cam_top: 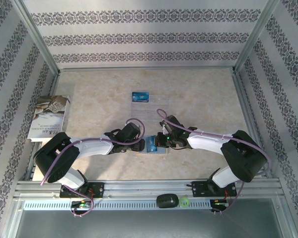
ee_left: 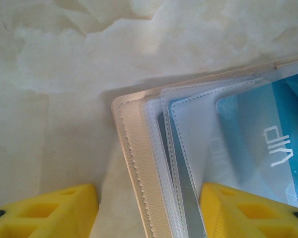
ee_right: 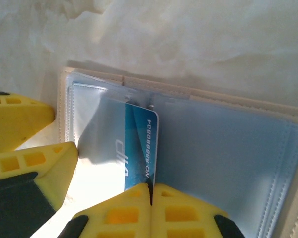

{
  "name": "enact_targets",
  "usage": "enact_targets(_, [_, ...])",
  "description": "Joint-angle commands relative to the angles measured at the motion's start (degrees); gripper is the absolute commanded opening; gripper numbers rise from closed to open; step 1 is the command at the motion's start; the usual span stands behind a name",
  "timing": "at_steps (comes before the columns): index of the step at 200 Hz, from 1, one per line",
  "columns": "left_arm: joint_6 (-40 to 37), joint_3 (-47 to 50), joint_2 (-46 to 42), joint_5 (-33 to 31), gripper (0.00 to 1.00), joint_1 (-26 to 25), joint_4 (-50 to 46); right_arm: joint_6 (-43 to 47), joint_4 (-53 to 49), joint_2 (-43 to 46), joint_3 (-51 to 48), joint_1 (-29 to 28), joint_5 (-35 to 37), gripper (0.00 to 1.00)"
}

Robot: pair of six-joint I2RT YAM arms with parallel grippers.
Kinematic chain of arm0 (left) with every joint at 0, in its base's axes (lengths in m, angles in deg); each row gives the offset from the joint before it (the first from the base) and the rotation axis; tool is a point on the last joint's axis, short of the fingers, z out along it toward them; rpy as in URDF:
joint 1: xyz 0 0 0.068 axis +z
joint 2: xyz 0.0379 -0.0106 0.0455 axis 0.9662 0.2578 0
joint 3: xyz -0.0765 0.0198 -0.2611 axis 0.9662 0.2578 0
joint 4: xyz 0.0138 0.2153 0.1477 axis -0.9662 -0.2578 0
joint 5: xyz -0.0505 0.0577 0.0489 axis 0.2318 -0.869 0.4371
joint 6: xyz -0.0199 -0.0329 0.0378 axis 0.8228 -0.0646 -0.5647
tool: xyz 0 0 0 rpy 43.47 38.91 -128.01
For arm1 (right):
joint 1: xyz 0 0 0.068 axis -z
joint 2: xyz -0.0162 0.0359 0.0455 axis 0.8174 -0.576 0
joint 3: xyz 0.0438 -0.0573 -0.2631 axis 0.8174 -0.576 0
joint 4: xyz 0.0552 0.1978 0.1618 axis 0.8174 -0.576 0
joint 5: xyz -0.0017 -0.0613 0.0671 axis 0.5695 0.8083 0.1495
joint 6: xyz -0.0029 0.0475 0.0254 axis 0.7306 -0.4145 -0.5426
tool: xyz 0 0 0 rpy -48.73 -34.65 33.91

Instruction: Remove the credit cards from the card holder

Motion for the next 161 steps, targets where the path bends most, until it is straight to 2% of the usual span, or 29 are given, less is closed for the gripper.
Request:
enact_targets(1, [-0.49,1.76,4.17,2.62,0.59,-0.45,-1.33,0.09,-0.20,0.32,-0.83,0.96,1.86,0.00])
enact_targets(32, [-0.40,2.01,3.26,2.53,0.59,-0.36,-1.47,0.92,-2.84,5.33,-3.39,2.86,5.00,0.00])
enact_targets(71, [-0.40,1.76,1.06,2.62,0.67,-0.01,-1.32,2.16,-7.08,10.38,-3.27,3.50,6.08,0.00])
enact_targets(161, [-0.40,1.77,1.74,3.80,0.67,0.08,0.17,0.79,-6.05,2.93,1.65,-2.24,7.58,0.00])
